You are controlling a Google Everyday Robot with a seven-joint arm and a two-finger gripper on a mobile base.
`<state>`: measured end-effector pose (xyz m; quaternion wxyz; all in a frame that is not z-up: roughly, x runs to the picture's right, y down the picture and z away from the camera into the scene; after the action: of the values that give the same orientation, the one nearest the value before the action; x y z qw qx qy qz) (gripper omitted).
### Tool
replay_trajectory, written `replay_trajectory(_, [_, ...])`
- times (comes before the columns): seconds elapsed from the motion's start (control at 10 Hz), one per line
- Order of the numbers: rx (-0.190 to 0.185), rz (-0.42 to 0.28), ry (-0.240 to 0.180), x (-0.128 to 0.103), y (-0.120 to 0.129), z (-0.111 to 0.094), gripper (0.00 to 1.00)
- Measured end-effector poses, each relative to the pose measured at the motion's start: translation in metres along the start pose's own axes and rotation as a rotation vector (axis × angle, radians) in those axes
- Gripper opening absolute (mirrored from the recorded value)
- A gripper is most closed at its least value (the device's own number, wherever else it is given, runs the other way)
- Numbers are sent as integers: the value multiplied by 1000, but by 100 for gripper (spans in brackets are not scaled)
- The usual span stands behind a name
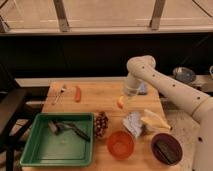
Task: Place apple in red bowl
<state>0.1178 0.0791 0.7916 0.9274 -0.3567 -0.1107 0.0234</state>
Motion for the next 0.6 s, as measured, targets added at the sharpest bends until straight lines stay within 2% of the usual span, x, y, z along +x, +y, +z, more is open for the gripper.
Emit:
replay_trajectory(0.2, [-20,-24,-4,-5,31,-10,2])
replay_trajectory(0.4, [-51,-52,-7,-16,69,-17,19])
replay_trajectory(0.6, [-94,-91,-8,-35,116,-22,43])
